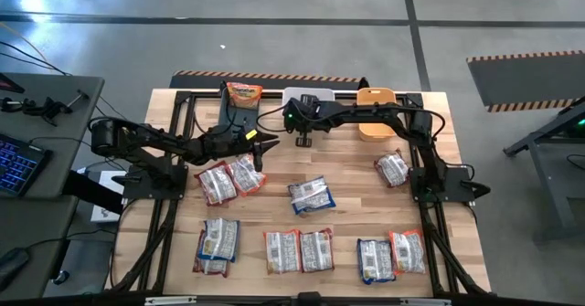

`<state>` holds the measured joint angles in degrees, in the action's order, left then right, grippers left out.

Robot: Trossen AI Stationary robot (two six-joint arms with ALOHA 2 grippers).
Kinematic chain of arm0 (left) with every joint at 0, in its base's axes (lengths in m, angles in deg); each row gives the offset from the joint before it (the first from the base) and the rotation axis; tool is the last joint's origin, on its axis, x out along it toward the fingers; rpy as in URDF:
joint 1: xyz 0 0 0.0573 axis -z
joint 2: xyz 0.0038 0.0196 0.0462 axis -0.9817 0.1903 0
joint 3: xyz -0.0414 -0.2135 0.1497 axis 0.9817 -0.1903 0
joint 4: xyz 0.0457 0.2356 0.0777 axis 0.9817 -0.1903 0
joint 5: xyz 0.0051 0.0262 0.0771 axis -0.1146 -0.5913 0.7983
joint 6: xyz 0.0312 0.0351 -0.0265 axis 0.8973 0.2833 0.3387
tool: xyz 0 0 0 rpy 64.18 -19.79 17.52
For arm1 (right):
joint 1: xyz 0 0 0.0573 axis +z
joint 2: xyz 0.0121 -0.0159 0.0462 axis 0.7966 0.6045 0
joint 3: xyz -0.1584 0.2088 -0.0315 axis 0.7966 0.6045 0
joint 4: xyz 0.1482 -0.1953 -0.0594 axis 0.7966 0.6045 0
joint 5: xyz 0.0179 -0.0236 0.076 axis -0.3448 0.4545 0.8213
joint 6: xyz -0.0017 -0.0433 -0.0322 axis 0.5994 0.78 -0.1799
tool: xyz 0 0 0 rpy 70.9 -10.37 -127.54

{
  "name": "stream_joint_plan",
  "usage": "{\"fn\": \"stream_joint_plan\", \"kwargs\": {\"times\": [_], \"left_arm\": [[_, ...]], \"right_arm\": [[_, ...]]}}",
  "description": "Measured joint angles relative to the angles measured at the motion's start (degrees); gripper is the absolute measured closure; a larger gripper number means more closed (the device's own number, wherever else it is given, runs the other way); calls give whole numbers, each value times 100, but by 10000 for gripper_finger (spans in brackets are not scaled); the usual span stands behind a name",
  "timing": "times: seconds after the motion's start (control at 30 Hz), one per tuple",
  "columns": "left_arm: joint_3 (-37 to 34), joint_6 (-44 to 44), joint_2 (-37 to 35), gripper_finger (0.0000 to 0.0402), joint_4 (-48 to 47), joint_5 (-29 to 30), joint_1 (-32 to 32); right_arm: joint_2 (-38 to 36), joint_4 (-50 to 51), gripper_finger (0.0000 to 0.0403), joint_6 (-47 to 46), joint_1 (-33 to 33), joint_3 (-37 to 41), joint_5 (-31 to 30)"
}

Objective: Sort Maruchan noodles
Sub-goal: Put the top blue noodle pack into the white bin

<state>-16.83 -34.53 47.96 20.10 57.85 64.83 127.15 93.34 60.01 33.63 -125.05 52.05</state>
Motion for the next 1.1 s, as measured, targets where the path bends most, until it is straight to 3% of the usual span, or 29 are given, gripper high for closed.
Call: {"fn": "stream_joint_plan", "kwargs": {"times": [0.2,0.73,0.93,1.1], "left_arm": [[-2,0,0,332,-2,0,0],[-2,-2,0,332,-55,0,0],[0,-2,0,332,-79,0,-2],[0,-2,0,332,-83,2,0]], "right_arm": [[-73,53,395,-62,3,0,-72],[-330,214,403,-858,-13,0,714],[-343,158,403,-1046,-13,0,564],[-377,63,403,-1285,-17,0,104]]}}
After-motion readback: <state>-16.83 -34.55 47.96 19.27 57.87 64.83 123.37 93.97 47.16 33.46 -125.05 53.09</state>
